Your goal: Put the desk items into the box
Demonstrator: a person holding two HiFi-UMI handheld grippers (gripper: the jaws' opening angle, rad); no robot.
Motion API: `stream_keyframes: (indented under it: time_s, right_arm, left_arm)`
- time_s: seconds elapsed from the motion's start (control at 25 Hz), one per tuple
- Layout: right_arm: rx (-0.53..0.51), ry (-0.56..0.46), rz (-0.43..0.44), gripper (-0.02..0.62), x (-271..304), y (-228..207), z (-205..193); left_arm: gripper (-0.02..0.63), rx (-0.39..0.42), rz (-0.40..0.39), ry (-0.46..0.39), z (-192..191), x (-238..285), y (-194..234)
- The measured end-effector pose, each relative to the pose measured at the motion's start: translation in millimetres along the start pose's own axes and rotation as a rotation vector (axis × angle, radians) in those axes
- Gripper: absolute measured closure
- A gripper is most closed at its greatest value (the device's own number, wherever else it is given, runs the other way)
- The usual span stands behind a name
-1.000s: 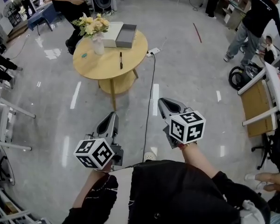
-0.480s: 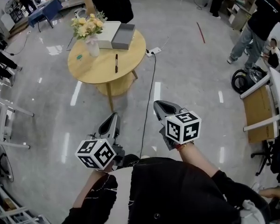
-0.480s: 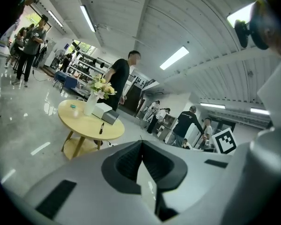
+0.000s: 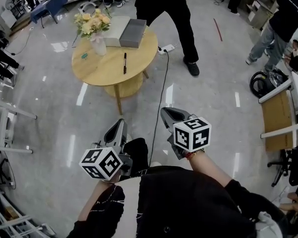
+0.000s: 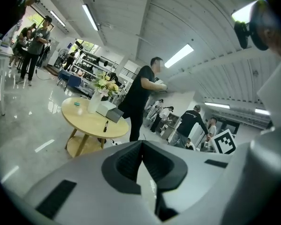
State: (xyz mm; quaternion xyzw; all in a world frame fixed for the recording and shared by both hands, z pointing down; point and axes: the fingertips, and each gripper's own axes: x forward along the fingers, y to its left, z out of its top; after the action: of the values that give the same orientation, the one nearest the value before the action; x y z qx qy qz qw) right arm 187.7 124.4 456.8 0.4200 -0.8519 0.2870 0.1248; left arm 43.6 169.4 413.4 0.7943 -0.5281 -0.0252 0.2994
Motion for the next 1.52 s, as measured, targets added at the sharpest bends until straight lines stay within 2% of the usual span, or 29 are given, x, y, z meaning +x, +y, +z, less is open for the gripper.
stream_keyframes:
  time_s: [0.28,0.64,0.88,1.2,1.52]
  right_arm:
    - [0.001,0.003,-0.023,0.591,22,-5,10]
    - [0.009,-0.009,-0.041,0.591,70,-4,50]
    - [0.015,-0.063,-0.032,0.591,111,7,90]
    - [0.039,-0.129,-0.072,0.591,166,15,131]
    - [0.062,-0.127,-0.172,0.591,220,-4,134]
  left_arm:
    - [0.597,-0.003,-0.022,0.016,10,19,17]
    - [0.597,-0.024,-0.027,0.004,56,51,59]
    - [0.597,-0.021,-0.030,-0.009,100,73,95]
    - [0.597,-0.008,-0.044,-0.016,155,97,147]
    - [0.597,0.007,-0.052,-0.030,198,109,202]
